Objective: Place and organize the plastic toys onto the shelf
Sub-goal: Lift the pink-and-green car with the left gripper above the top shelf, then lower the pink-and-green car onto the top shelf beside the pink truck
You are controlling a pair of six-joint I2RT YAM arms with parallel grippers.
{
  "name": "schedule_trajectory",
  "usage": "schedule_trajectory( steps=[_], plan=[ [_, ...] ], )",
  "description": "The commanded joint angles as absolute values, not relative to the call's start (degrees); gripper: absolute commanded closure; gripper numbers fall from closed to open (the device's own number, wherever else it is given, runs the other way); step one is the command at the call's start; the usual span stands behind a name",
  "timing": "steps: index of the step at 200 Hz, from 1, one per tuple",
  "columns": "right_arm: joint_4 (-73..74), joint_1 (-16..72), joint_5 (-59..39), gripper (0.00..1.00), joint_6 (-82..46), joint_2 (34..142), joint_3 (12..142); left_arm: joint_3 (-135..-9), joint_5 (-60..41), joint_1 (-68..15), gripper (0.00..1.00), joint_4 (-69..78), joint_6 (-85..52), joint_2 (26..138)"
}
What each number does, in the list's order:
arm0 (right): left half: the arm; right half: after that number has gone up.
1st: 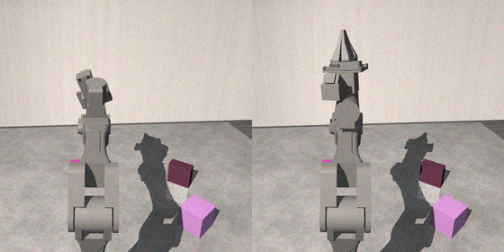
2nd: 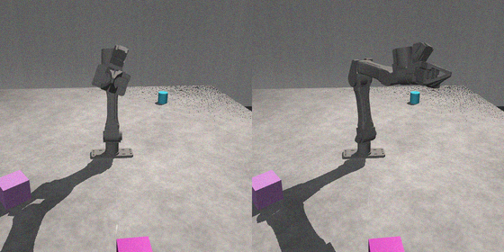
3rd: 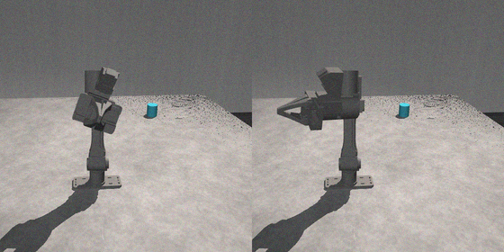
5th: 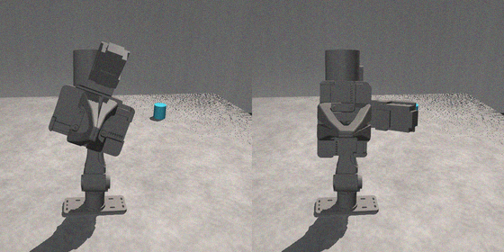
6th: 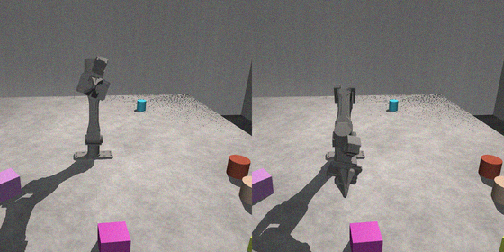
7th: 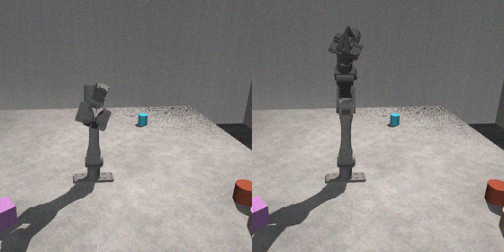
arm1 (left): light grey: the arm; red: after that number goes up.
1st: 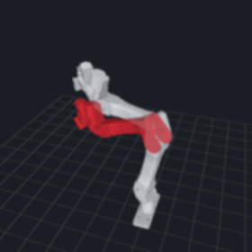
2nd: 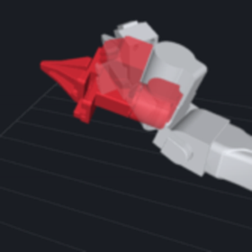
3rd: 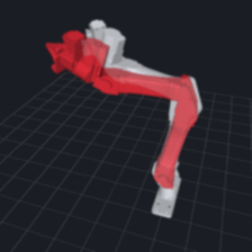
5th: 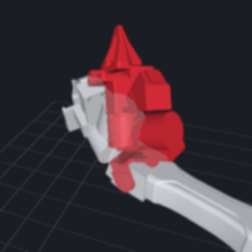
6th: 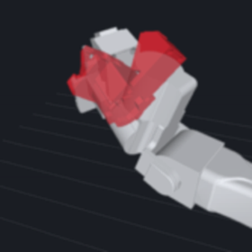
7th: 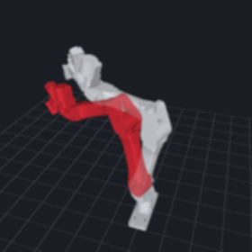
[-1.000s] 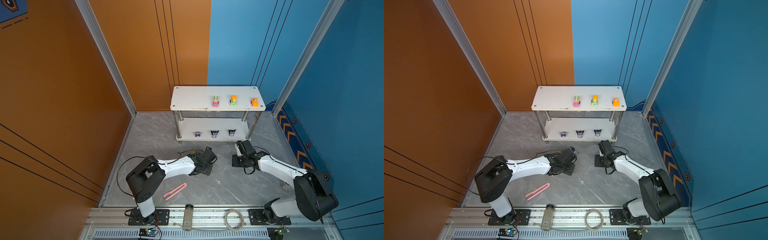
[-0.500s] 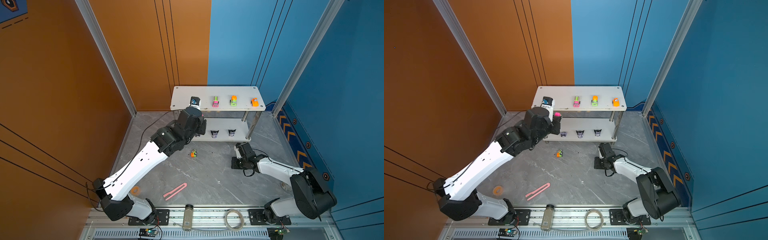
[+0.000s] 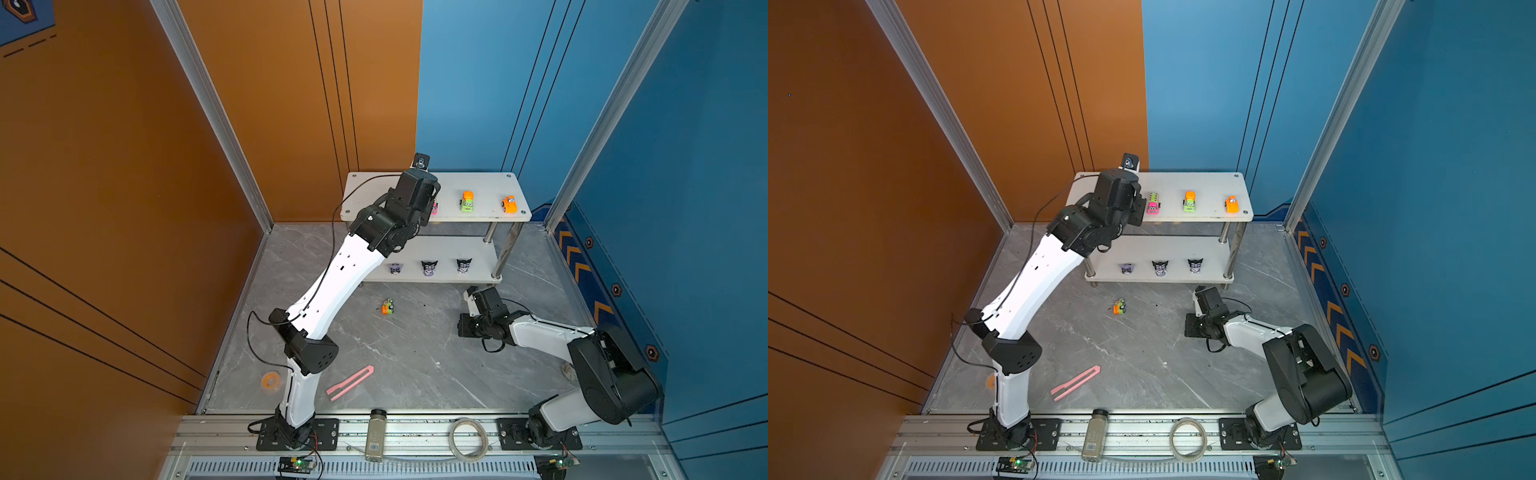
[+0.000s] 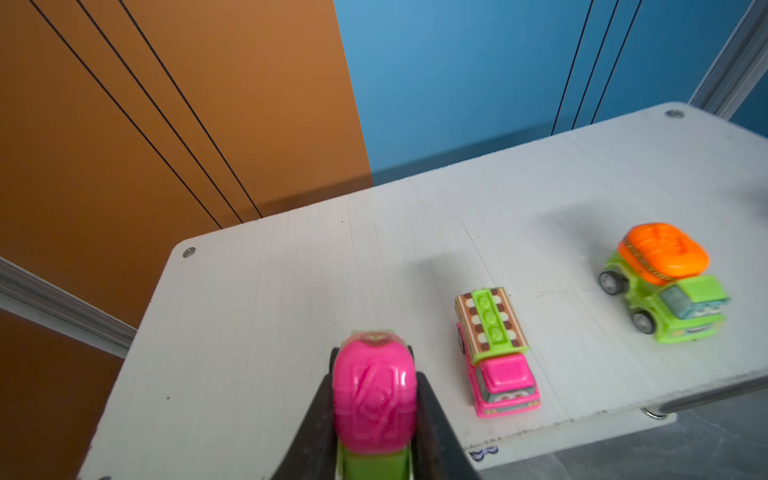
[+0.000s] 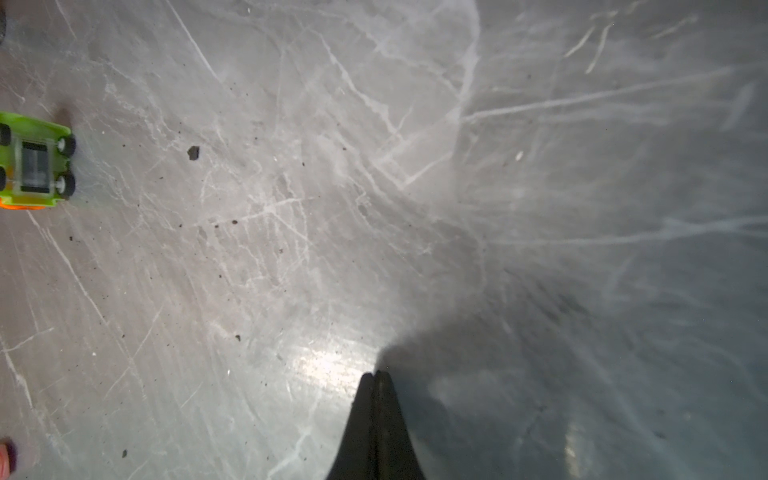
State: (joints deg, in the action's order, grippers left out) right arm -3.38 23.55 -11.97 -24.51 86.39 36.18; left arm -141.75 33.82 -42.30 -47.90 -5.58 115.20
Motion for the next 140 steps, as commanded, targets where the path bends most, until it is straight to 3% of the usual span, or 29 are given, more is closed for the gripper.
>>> schedule_trajectory(
  steps=[1, 140],
  plan=[
    [-5.0, 23.6, -11.3, 1.0, -25.4, 86.4, 35.2, -144.8, 33.1, -40.7, 0.8, -51.2, -6.4, 115.1],
    [-5.2, 24.4, -12.0, 1.0, -25.7, 86.8, 35.7, -138.6, 27.1, -35.0, 0.82, -51.2, -15.5, 112.2]
  ],
)
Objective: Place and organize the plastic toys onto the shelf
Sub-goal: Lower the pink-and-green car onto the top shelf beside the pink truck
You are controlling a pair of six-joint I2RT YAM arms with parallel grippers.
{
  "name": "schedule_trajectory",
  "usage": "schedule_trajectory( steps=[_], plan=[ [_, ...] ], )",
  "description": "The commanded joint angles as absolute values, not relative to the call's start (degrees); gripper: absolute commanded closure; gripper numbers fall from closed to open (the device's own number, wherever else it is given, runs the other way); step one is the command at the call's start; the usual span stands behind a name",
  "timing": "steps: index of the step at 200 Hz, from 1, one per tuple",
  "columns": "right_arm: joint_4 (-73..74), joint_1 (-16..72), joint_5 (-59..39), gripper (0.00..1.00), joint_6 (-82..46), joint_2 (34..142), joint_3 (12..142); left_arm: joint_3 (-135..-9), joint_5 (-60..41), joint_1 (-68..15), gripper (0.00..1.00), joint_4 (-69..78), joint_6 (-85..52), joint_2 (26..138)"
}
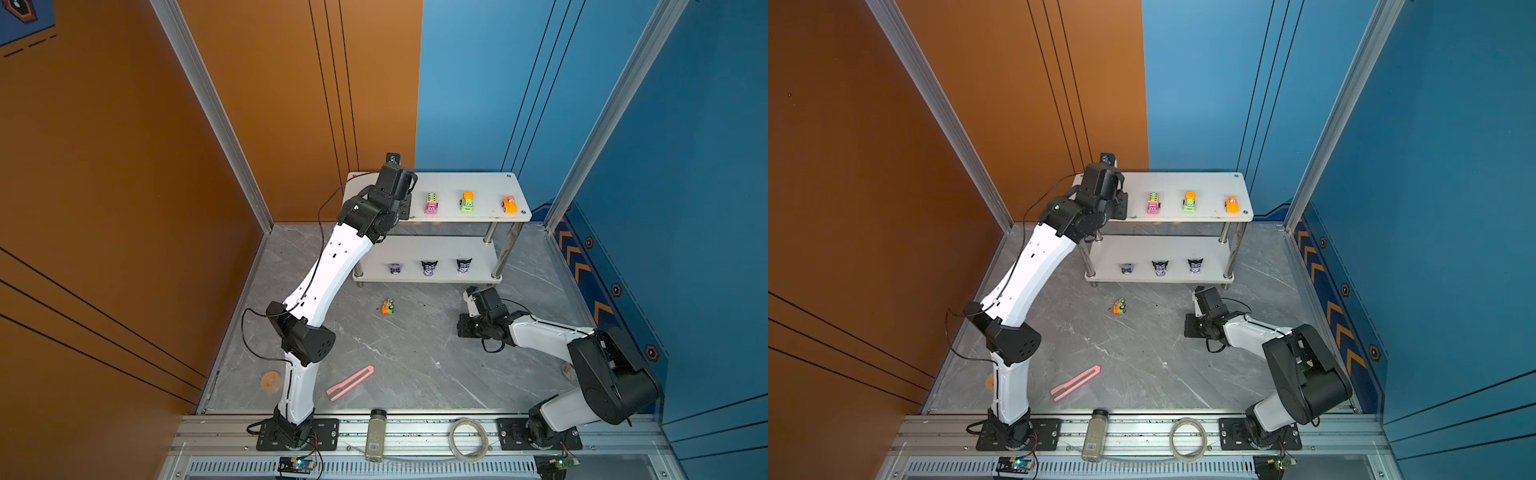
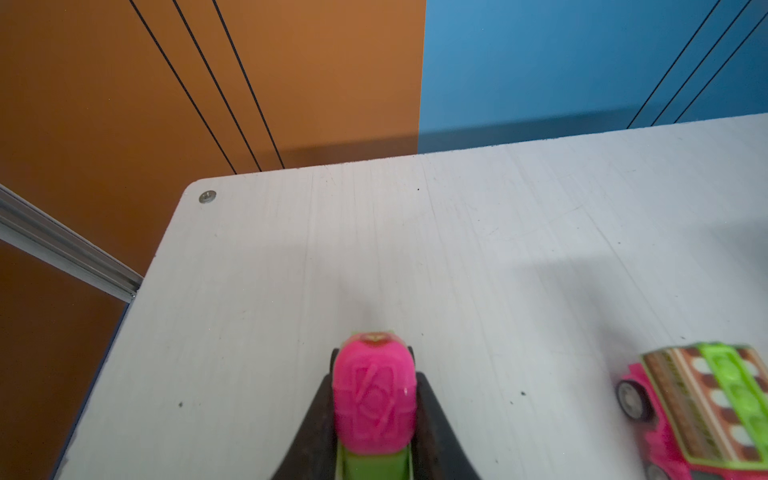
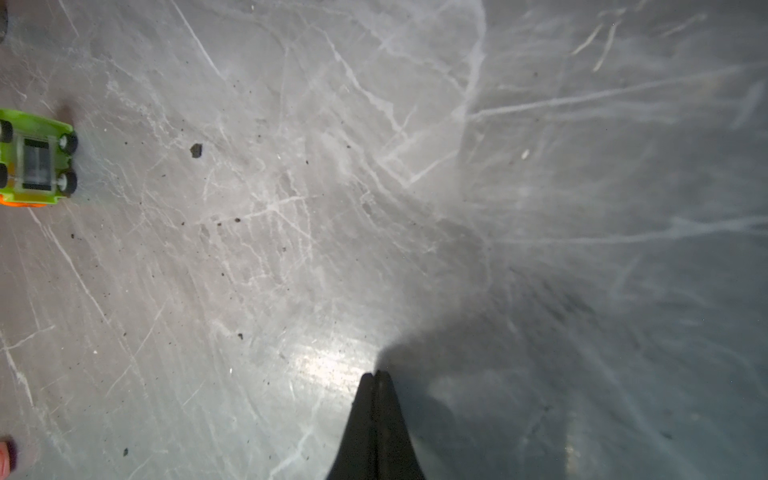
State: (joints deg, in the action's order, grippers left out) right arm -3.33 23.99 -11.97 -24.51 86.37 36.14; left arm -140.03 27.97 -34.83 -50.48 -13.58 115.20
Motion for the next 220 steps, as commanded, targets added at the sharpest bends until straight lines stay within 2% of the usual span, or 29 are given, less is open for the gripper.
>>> schedule_trajectory(
  steps=[1, 115, 163, 220],
  plan=[
    [-5.3, 24.4, -12.0, 1.0, -25.7, 86.8, 35.7, -138.5, 27.0, -35.0, 0.82, -51.2, -15.5, 112.2],
    [-7.3, 25.4, -12.1, 1.0, -25.4, 88.1, 37.0, -136.6, 28.7, -36.1, 0.82, -51.2, -17.0, 110.4],
    [-7.4, 25.5, -12.0, 1.0, -25.3, 88.2, 37.2, -136.5, 28.7, -36.0, 0.76, -51.2, -17.2, 111.4],
    [-7.5, 25.6, -12.1, 1.0, -25.3, 89.4, 37.6, -135.8, 27.8, -36.1, 0.75, -51.2, -18.4, 111.7]
  ],
)
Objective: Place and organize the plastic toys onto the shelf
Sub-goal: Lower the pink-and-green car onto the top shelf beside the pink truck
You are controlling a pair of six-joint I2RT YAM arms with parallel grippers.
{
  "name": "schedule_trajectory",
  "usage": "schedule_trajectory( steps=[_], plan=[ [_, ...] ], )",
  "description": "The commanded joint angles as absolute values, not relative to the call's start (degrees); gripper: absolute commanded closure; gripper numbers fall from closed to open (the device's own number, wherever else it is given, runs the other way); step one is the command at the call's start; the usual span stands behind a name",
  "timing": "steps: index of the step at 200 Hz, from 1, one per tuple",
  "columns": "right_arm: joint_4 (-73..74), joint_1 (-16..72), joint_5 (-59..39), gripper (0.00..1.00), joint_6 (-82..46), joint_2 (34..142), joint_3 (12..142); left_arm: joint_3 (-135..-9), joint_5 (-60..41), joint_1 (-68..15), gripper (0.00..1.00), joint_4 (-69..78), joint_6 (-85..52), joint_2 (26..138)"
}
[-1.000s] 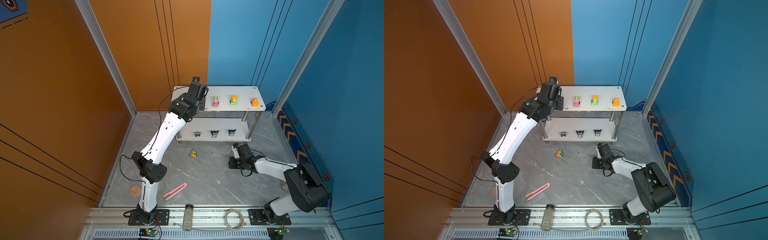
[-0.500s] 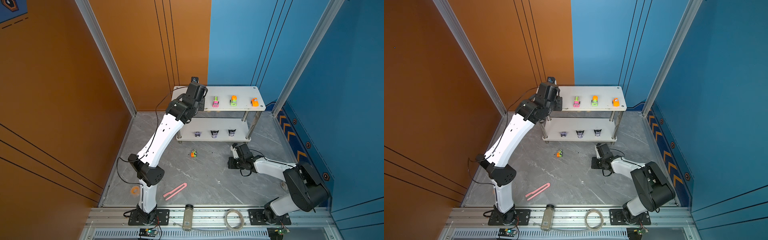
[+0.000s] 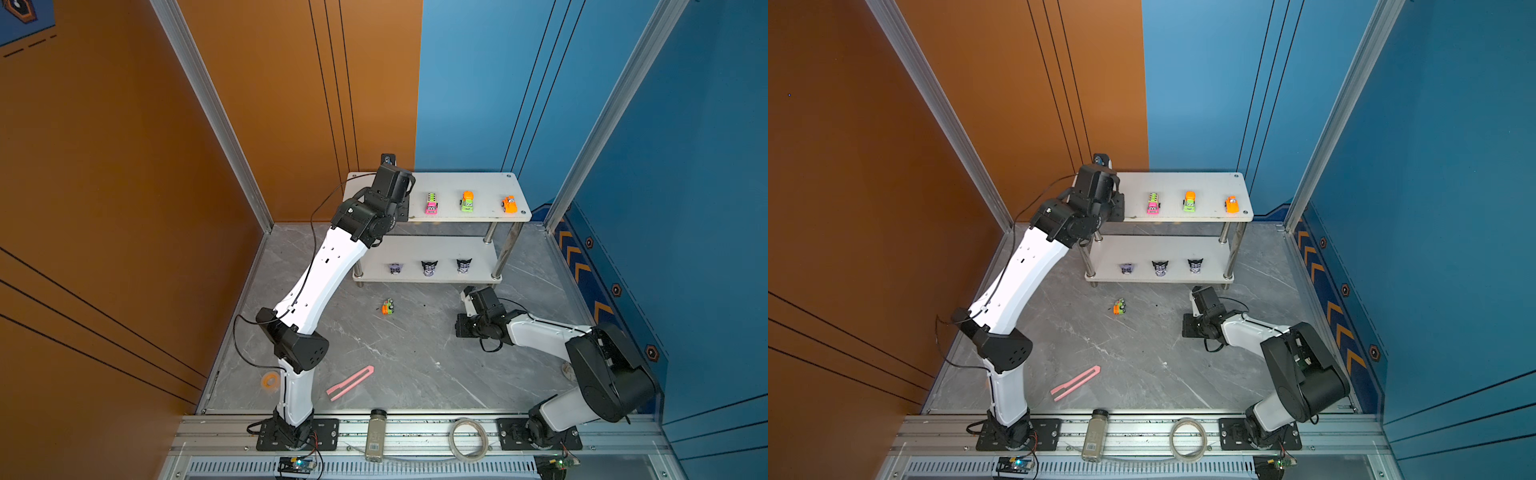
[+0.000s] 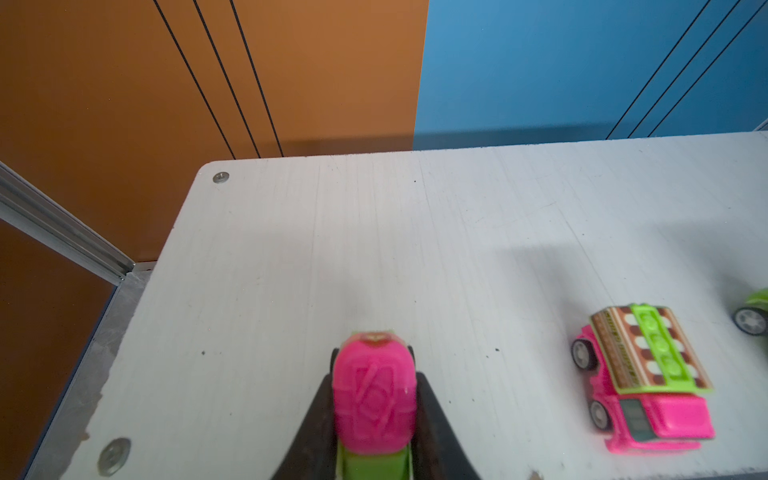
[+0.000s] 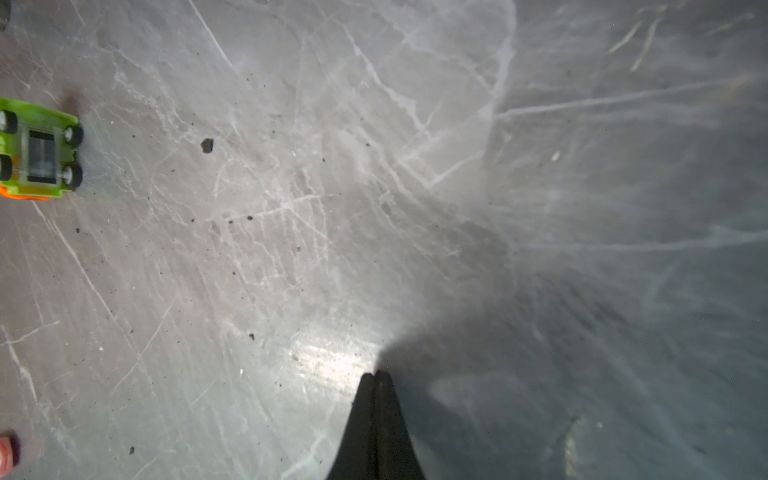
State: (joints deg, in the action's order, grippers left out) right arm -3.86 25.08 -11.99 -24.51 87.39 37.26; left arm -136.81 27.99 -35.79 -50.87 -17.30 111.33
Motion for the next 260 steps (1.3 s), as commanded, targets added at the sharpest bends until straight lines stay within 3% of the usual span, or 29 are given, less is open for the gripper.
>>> schedule_trajectory(
  steps=[1, 84, 104, 154, 185, 211, 223, 239, 260],
  plan=[
    [-7.5, 25.6, -12.0, 1.0, -25.4, 89.4, 37.6, -135.8, 27.7, -36.2, 0.75, -51.2, -18.4, 111.8],
    [-7.7, 25.8, -12.0, 1.0, -25.4, 90.2, 37.9, -135.0, 27.4, -36.2, 0.75, -51.2, -19.2, 112.0],
    [-7.7, 25.9, -12.0, 1.0, -25.3, 90.2, 37.9, -134.9, 26.9, -36.3, 0.66, -51.2, -19.7, 112.0],
    [-7.8, 25.9, -12.0, 1.0, -25.2, 90.2, 38.1, -135.0, 27.2, -36.3, 0.63, -51.2, -19.5, 112.2],
    [-7.9, 25.9, -12.1, 1.0, -25.3, 90.5, 38.2, -135.7, 27.1, -36.4, 0.52, -51.2, -19.4, 112.2],
    [-7.9, 25.9, -12.1, 1.0, -25.2, 90.8, 38.3, -137.2, 27.2, -36.4, 0.49, -51.2, -18.7, 112.1],
    [-8.0, 25.9, -12.0, 1.0, -25.1, 90.9, 38.3, -137.7, 27.4, -36.6, 0.5, -51.2, -18.2, 112.0],
    [-8.0, 26.1, -12.0, 1.0, -25.1, 91.0, 38.4, -137.3, 27.8, -36.6, 0.62, -51.2, -17.8, 111.9],
    [-8.0, 26.0, -12.0, 1.0, -25.1, 91.0, 38.4, -136.1, 28.2, -36.5, 0.63, -51.2, -17.5, 111.7]
  ],
)
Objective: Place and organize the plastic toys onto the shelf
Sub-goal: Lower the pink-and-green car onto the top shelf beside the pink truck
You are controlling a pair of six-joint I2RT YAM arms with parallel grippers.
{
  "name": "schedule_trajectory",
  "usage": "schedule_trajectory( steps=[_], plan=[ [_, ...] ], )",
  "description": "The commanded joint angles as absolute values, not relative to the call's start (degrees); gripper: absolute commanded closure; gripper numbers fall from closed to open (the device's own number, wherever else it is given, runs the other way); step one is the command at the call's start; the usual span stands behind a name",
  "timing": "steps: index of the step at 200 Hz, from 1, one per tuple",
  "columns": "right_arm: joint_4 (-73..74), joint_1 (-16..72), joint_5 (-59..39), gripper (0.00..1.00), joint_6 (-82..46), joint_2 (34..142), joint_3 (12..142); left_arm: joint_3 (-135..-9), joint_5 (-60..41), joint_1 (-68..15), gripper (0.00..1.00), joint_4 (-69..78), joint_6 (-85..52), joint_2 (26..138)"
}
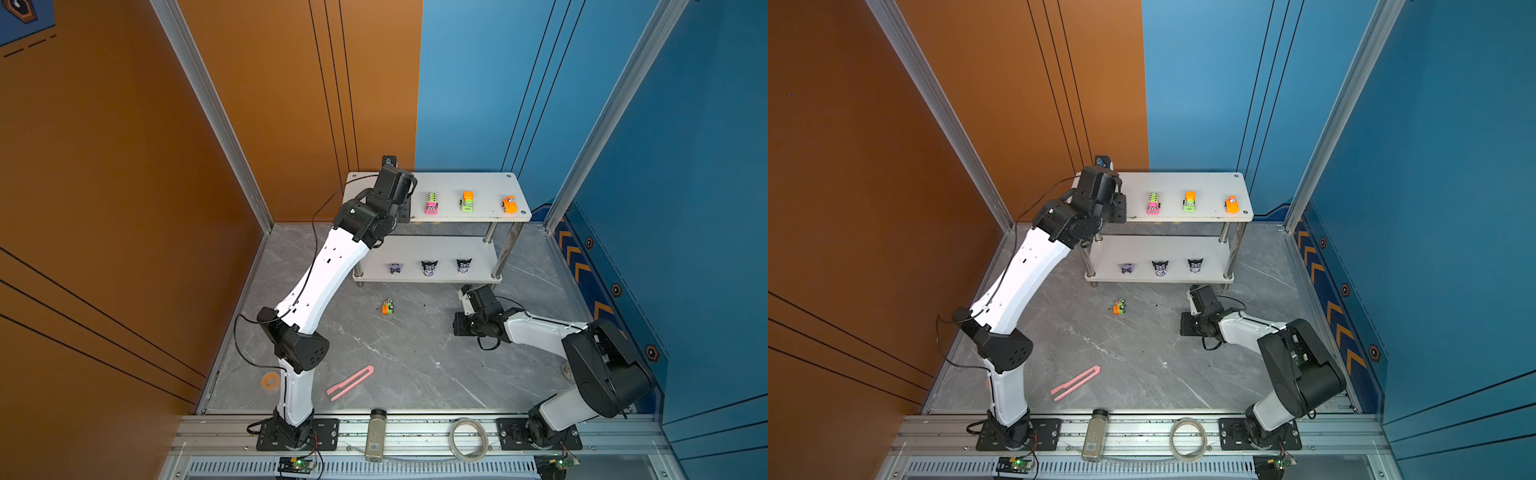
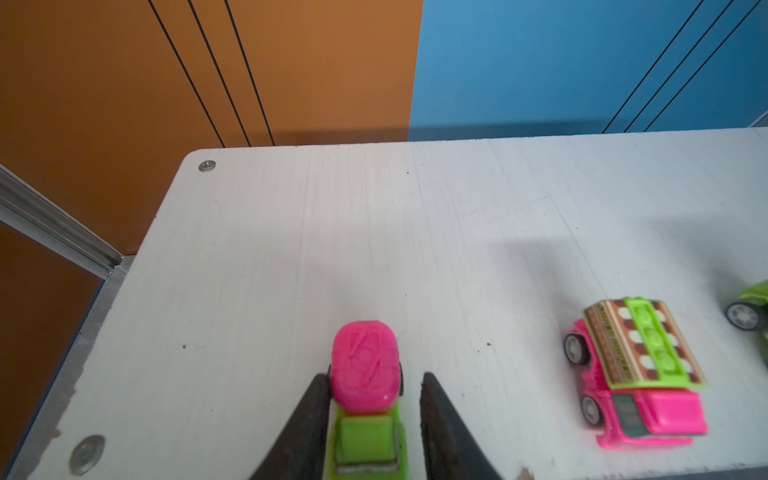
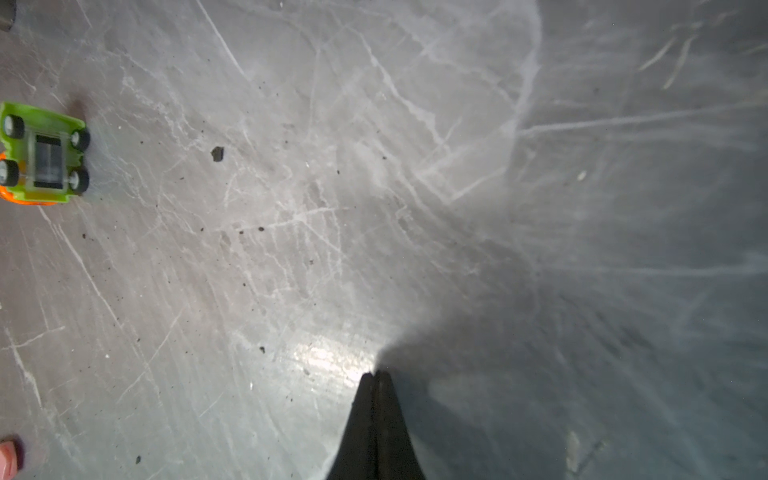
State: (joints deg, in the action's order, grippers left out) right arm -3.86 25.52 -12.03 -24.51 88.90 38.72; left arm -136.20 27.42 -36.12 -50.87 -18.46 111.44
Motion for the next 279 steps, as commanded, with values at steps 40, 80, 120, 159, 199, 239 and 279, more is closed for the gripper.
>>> schedule_trajectory(
  steps=[40, 80, 120, 159, 199, 239, 279],
  plan=[
    [-8.0, 26.0, -11.9, 1.0, -25.1, 91.3, 38.5, -134.5, 28.7, -36.4, 0.62, -51.2, -17.3, 111.4],
    [-8.1, 26.1, -12.0, 1.0, -25.1, 91.7, 38.6, -135.3, 28.8, -36.1, 0.74, -51.2, -17.2, 112.0],
    [-8.2, 26.1, -11.9, 1.0, -25.0, 91.8, 38.7, -137.3, 28.9, -36.0, 0.78, -51.2, -17.1, 113.3],
    [-8.3, 26.1, -12.0, 1.0, -25.1, 92.2, 38.8, -138.0, 29.5, -35.9, 0.78, -51.2, -17.0, 114.0],
    [-8.3, 26.1, -12.0, 1.0, -25.0, 92.5, 39.0, -137.9, 30.1, -36.0, 0.78, -51.2, -17.0, 114.0],
    [-8.4, 26.1, -12.0, 1.0, -25.0, 92.6, 39.2, -137.9, 29.5, -36.0, 0.55, -51.2, -17.0, 113.9],
    [-8.5, 26.2, -12.1, 1.0, -25.0, 92.6, 39.2, -138.3, 29.1, -36.3, 0.5, -51.2, -16.7, 112.7]
  ],
)
